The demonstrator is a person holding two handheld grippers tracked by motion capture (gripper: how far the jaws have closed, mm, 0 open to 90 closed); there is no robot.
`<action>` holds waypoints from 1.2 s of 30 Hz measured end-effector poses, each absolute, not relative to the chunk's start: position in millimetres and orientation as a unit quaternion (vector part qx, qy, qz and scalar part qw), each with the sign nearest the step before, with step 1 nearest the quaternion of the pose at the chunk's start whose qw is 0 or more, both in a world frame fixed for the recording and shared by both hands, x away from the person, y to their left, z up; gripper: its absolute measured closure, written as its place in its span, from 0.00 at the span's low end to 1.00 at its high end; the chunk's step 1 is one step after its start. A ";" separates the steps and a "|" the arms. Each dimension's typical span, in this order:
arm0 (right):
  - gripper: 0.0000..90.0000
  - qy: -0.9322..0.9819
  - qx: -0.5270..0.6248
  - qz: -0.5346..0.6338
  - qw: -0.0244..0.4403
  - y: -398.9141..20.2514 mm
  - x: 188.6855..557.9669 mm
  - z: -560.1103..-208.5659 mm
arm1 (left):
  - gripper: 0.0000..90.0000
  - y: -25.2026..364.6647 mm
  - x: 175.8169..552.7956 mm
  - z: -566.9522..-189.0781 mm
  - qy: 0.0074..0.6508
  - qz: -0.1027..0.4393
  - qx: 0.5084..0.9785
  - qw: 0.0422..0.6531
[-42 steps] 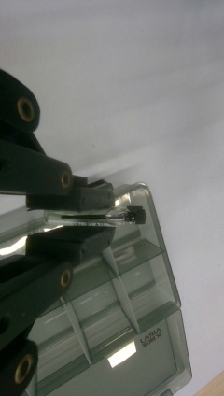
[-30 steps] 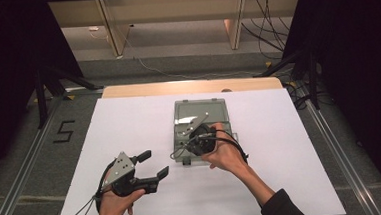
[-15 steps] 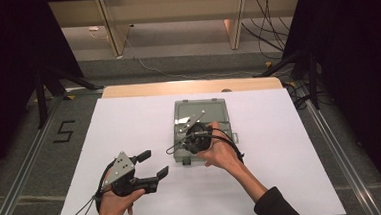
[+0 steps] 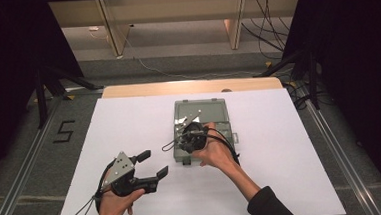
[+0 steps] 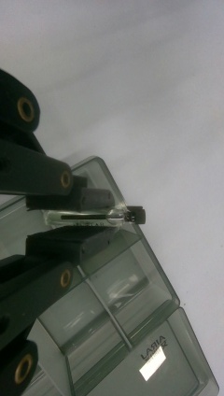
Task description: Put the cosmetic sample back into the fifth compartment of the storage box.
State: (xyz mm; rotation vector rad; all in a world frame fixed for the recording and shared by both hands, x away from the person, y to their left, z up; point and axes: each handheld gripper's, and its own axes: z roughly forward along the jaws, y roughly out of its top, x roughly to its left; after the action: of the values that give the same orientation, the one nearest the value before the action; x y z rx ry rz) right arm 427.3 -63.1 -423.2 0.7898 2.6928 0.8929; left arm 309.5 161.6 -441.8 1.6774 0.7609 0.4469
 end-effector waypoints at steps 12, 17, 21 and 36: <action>0.90 0.913 0.273 0.291 0.090 -59.6 428.7 -431.9 | 0.22 162.1 309.9 -441.9 0.326 0.192 0.717 0.585; 0.85 0.910 0.276 0.296 0.089 -59.7 429.6 -433.9 | 0.22 162.1 310.1 -442.0 0.326 0.192 0.717 0.585; 0.80 0.907 0.277 0.303 0.096 -62.4 428.2 -430.0 | 0.22 162.0 310.0 -442.2 0.325 0.191 0.718 0.585; 0.47 0.893 0.217 0.373 0.128 -99.2 412.4 -405.0 | 0.21 162.4 311.8 -443.7 0.330 0.187 0.716 0.586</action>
State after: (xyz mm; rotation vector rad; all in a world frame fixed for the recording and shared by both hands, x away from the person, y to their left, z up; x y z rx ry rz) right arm 412.4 -99.2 -405.0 0.6315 2.5980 1.0853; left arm 311.8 162.4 -443.7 1.6705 0.7689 0.4364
